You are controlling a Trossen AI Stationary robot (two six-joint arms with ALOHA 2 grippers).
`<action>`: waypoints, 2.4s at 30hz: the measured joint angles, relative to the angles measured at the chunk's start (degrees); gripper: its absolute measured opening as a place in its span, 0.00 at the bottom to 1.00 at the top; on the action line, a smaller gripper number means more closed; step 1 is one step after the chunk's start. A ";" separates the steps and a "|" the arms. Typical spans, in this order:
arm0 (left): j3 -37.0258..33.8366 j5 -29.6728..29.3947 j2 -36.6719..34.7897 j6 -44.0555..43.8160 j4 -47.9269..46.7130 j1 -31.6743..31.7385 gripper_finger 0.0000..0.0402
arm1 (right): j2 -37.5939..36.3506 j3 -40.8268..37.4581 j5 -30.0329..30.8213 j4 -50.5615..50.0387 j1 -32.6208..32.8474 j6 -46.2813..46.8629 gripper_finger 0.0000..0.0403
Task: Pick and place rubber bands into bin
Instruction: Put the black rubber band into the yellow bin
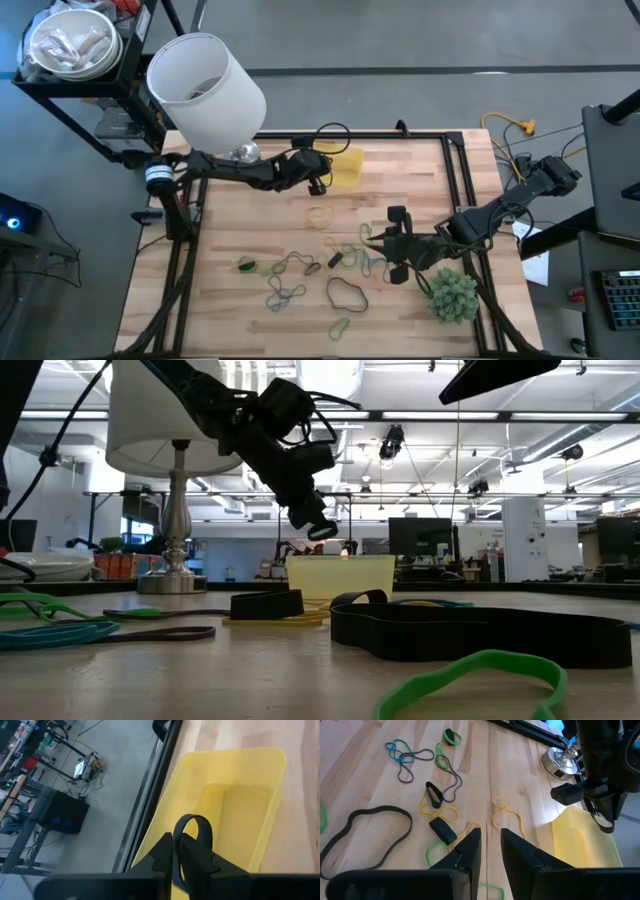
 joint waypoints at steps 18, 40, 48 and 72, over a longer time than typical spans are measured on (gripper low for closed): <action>0.11 -1.40 -6.38 -2.69 -15.50 -5.03 0.25 | 0.01 -5.05 -0.04 1.83 -0.02 4.39 0.17; -23.87 0.03 -34.33 -32.35 -29.19 -37.57 0.25 | 14.99 -6.73 -16.08 23.90 -4.23 -9.00 0.17; -31.84 -0.34 -38.36 -34.08 -17.49 -42.83 0.25 | 28.90 0.82 -14.85 23.28 -5.24 -12.26 0.17; -32.31 -1.11 -37.88 -32.72 -15.51 -43.78 0.25 | 40.56 16.58 -2.93 2.42 -4.12 -11.55 0.17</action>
